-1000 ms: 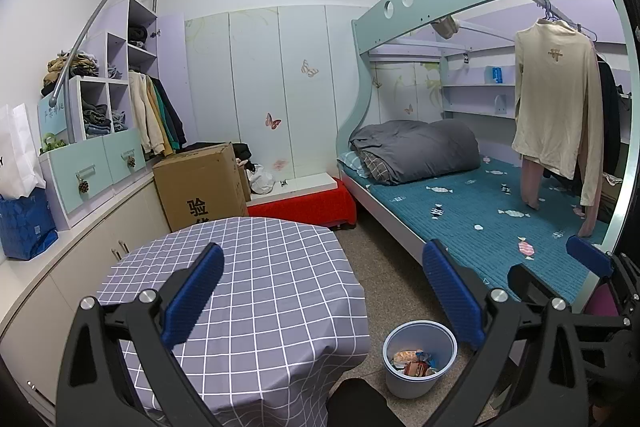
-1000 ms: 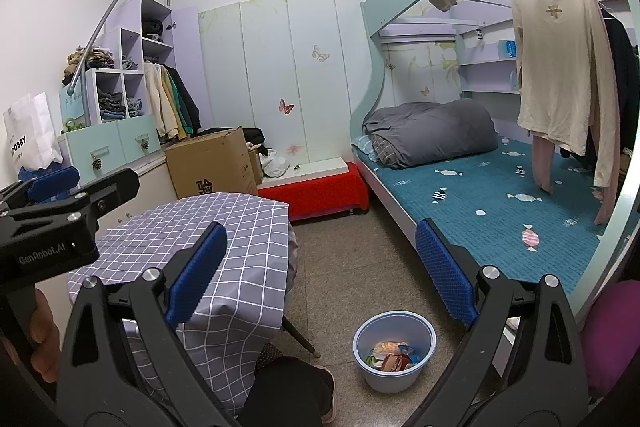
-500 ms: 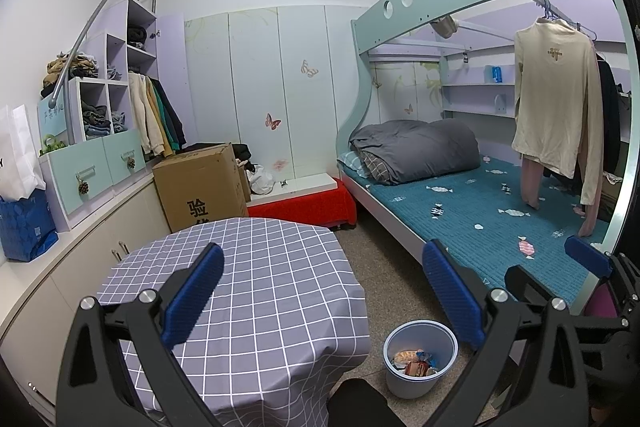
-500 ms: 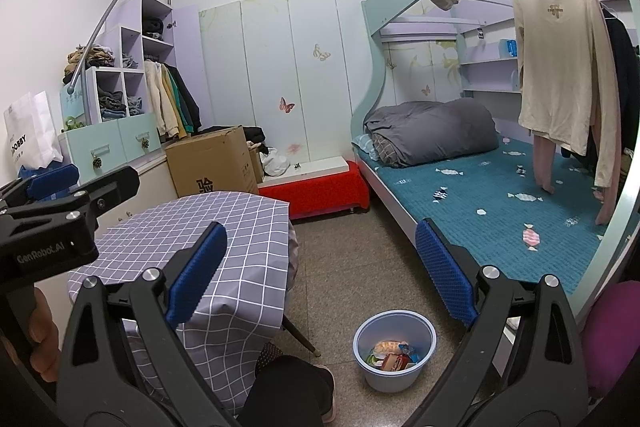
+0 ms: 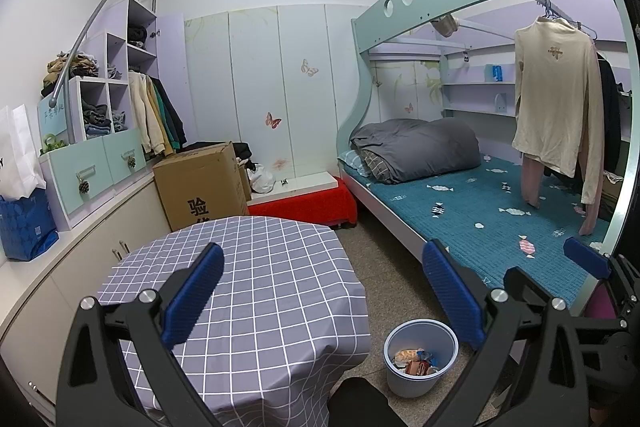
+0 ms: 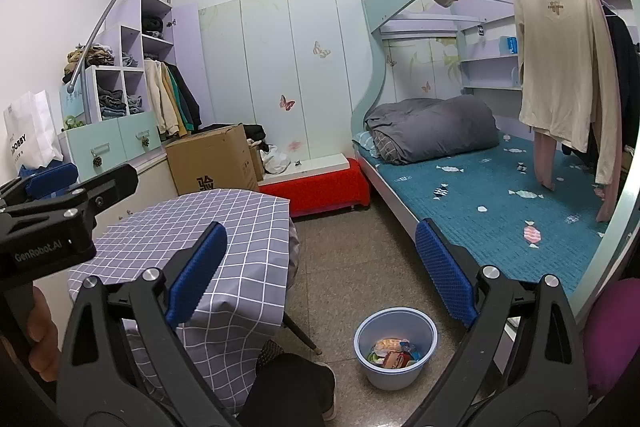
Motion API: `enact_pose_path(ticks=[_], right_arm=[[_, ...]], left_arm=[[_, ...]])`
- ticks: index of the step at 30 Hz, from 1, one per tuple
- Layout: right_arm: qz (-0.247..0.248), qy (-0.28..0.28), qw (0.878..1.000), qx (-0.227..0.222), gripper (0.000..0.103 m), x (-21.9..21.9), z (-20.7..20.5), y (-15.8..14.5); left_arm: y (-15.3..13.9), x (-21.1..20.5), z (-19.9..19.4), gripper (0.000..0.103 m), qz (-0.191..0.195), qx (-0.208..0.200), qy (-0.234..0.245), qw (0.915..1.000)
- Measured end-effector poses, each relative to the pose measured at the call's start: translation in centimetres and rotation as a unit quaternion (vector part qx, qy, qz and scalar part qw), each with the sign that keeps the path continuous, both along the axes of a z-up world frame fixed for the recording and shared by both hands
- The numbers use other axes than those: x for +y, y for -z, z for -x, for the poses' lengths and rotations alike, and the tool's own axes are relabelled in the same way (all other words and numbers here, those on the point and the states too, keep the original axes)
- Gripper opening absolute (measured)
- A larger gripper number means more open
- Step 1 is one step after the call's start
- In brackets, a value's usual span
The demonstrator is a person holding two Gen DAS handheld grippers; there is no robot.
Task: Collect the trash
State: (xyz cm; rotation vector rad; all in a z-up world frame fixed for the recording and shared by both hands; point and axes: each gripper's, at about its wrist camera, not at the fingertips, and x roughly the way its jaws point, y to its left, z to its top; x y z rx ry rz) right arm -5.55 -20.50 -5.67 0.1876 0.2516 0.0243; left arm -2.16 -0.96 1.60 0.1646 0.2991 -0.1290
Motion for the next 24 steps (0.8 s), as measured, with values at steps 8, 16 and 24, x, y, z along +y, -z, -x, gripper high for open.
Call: enact_pose_path(ticks=[8,16,24], right_arm=[[-0.002,-0.001,1.0,0.003,0.093,-0.23,-0.13,0.06],[-0.002,-0.001,1.0,0.003,0.093,-0.21,-0.09,0.1],[-0.003,-0.002,1.0,0.003,0.093,-0.22,-0.06,0.18]], left_arm=[[0.07,0.09,-0.02,0.098,-0.001,0.001,-0.001,1.0],[0.12,0.18,-0.07,0.098,-0.001,0.001,-0.001,1.0],[0.27,0.43,-0.08,0.098,-0.001,0.003,-0.001,1.0]])
